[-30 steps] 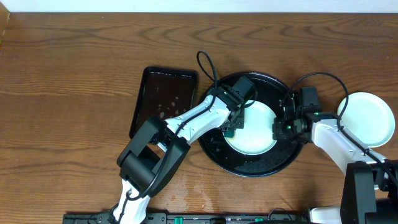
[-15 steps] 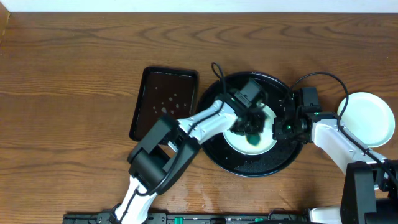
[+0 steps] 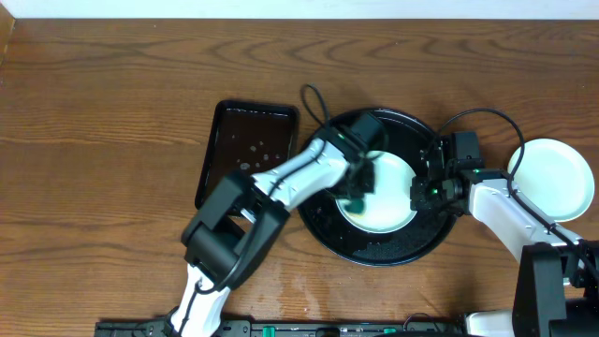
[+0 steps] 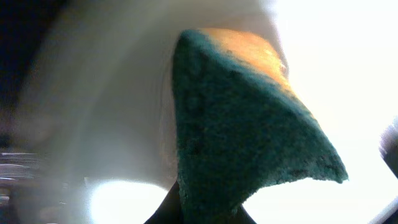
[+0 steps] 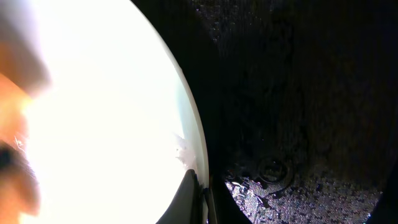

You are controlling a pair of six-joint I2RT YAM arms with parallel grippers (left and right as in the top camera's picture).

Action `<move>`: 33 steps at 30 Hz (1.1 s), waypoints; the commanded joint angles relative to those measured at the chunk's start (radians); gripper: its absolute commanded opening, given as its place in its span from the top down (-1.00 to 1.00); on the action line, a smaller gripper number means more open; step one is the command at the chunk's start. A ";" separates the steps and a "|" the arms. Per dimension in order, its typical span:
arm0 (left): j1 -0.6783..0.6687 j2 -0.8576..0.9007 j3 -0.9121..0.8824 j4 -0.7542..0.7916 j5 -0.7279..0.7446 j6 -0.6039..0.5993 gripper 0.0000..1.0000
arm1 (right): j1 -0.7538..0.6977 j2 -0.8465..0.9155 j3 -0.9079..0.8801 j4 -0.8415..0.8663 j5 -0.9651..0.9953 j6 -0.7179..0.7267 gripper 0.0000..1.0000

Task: Clean dirty plates on tray and stack at the side
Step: 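Scrub the mint plate with the sponge while the right gripper holds its rim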

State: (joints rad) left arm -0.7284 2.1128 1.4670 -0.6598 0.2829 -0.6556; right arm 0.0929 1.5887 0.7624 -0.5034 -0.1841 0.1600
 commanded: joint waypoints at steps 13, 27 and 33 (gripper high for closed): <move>0.059 0.095 -0.016 0.076 0.003 -0.038 0.84 | 0.006 0.035 -0.026 -0.010 0.037 -0.004 0.98; -0.087 0.130 -0.021 0.153 0.372 -0.011 0.81 | 0.006 0.035 -0.026 -0.010 0.037 -0.004 0.98; -0.060 0.130 -0.021 0.045 0.333 0.059 0.81 | 0.006 0.035 -0.026 -0.009 0.037 -0.004 0.98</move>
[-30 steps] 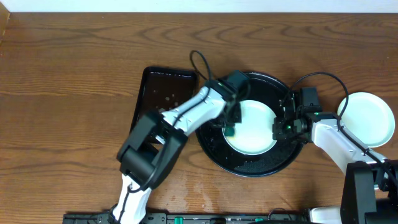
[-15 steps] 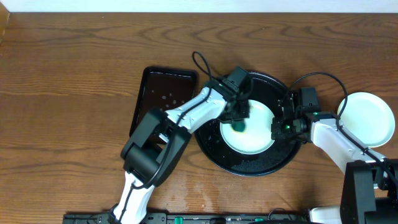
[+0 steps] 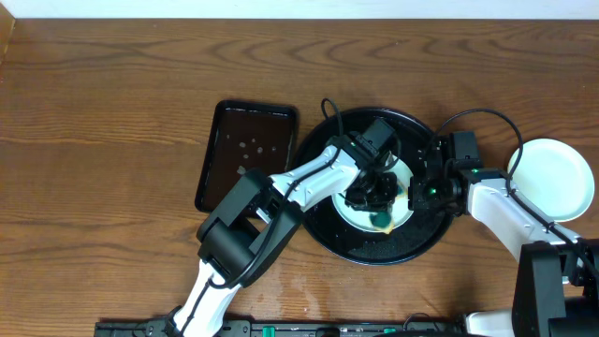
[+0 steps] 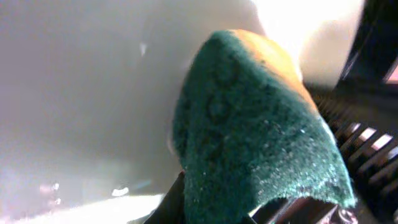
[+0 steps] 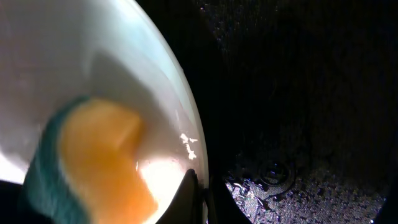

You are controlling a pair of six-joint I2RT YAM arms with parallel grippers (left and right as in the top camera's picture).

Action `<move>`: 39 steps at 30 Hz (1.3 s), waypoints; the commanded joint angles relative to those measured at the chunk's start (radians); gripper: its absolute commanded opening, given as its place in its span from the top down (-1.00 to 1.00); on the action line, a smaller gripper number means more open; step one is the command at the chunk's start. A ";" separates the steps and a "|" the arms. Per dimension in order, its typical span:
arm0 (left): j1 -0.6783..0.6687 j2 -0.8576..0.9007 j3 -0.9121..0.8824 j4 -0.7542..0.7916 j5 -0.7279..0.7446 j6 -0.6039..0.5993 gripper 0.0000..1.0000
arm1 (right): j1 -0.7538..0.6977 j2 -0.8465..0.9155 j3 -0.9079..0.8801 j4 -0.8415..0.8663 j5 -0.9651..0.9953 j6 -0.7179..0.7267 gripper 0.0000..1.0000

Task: Clean dirty plates on tray and stack at the side
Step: 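Scrub the mint plate with the sponge while the right gripper holds its rim, then return the sponge to the small black tray with the left gripper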

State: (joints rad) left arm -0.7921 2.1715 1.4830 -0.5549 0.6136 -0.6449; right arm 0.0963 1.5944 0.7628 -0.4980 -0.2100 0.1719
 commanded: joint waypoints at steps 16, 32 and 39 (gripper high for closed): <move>0.124 -0.144 0.045 -0.268 -0.764 0.048 0.85 | 0.003 0.029 -0.026 -0.017 0.063 -0.016 0.98; 0.214 -0.517 0.037 -0.438 -0.874 0.122 0.85 | 0.003 0.029 -0.026 -0.021 0.063 -0.016 0.98; 0.361 -0.452 -0.110 -0.385 -0.880 0.097 0.85 | 0.003 0.029 -0.026 -0.023 0.063 -0.016 0.98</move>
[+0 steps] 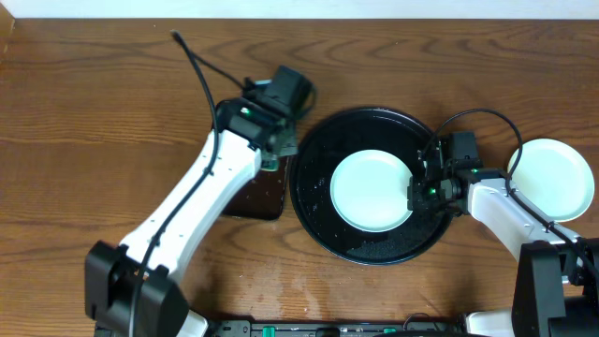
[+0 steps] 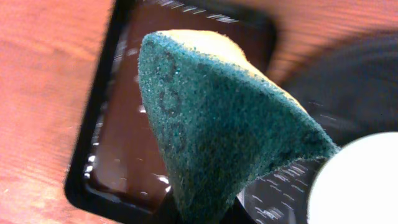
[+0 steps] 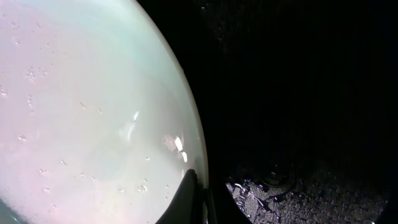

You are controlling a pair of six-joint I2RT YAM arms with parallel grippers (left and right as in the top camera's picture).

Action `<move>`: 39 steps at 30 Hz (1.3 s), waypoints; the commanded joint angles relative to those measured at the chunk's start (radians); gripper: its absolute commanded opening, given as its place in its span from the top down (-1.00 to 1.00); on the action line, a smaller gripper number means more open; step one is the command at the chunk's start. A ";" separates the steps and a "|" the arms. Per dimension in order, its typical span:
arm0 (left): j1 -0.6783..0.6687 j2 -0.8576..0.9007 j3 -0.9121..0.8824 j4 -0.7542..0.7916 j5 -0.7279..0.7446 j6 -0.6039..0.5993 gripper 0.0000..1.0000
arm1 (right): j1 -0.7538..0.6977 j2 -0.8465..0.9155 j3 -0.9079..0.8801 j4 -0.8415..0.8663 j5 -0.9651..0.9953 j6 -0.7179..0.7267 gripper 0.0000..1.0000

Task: Clean dirty plates on tray and stack at the side
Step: 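Return the sponge to the small black tray with the left gripper, then tilt up the mint plate with the right gripper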

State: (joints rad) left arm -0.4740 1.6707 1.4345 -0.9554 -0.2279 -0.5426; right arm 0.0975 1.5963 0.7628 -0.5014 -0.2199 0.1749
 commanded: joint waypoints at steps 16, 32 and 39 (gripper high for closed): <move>0.133 -0.025 -0.072 0.049 0.244 0.154 -0.11 | 0.002 -0.016 0.003 -0.038 0.061 -0.054 0.98; 0.133 -0.187 -0.073 -0.009 0.243 0.154 -0.64 | 0.135 -0.531 0.014 -0.139 0.333 -0.049 0.98; 0.133 -0.187 -0.074 -0.009 0.243 0.154 -0.64 | 0.358 -0.660 0.014 -0.083 0.688 -0.097 0.97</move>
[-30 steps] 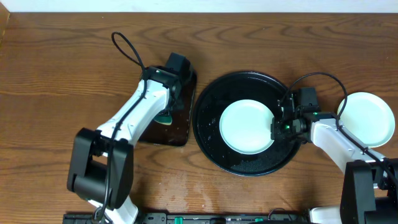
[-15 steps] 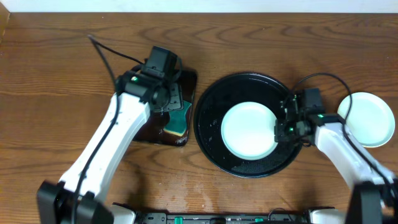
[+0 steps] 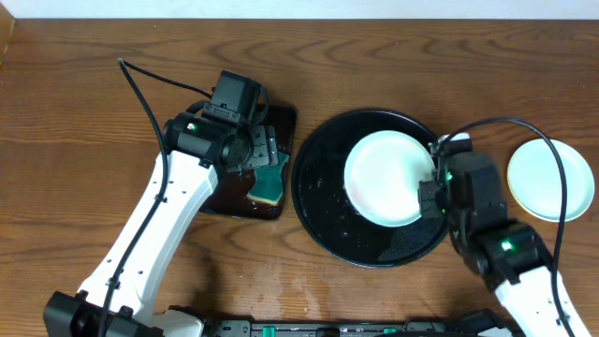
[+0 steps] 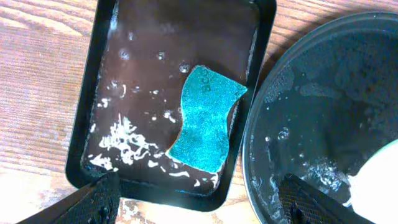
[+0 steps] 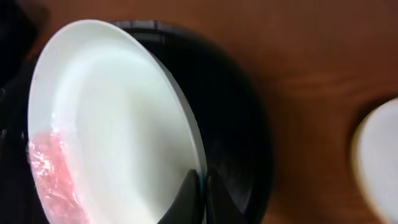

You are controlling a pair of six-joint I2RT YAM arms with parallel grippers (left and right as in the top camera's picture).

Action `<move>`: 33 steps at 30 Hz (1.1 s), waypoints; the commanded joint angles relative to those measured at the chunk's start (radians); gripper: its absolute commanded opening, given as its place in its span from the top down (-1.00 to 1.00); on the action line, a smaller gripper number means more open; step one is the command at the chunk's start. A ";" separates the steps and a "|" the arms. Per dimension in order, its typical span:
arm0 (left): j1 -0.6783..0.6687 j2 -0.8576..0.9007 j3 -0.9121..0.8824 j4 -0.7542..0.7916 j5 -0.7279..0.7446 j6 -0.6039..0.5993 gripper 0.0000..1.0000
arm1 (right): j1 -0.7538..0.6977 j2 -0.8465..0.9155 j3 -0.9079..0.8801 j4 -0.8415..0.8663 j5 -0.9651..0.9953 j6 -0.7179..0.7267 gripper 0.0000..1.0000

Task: Clean dirty plates on tray and stack at the side
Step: 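Tilt up the mint plate with the right gripper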

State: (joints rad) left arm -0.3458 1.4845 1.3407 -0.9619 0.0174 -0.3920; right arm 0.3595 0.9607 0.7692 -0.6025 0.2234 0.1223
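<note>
A white plate (image 3: 386, 178) hangs tilted over the round black tray (image 3: 328, 211), and my right gripper (image 3: 430, 194) is shut on its right rim. The right wrist view shows that plate (image 5: 112, 118) with the gripper (image 5: 202, 183) pinching its edge, above the tray (image 5: 242, 137). A green sponge (image 3: 269, 183) lies in the rectangular black tray (image 3: 285, 122). My left gripper (image 3: 251, 150) hovers open above it. In the left wrist view the sponge (image 4: 207, 118) lies free, well ahead of the spread fingers (image 4: 99, 199).
A second white plate (image 3: 552, 178) rests on the wooden table at the far right; its edge also shows as a plate (image 5: 380, 162) in the right wrist view. Water drops and foam lie in both trays. The rectangular tray (image 4: 81, 143) sits just left of the round one.
My left gripper was shut on the sponge over the rectangular tray; it is now open and the sponge lies in that tray. The right gripper has raised and tilted the plate.
At first my left gripper pressed the sponge onto the plate in the round tray while my right gripper held the rim. The sponge was still on the plate a moment later. Then it was over the rectangular tray. Now it lies there and the plate is raised.
</note>
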 commanded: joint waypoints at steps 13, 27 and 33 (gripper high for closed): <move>0.005 -0.001 0.020 -0.002 -0.002 0.003 -0.66 | 0.581 -0.025 0.008 0.096 0.840 -0.249 0.97; 0.005 -0.001 0.020 -0.002 -0.002 0.003 -0.66 | 0.768 -0.024 0.008 0.116 1.007 -0.383 0.98; 0.005 -0.001 0.020 -0.002 -0.002 0.003 -0.66 | 0.768 -0.023 0.008 0.117 1.007 -0.386 0.98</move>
State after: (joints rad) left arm -0.3458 1.4845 1.3407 -0.9619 0.0200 -0.3920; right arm 1.1198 0.9432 0.7692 -0.4896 1.1885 -0.2474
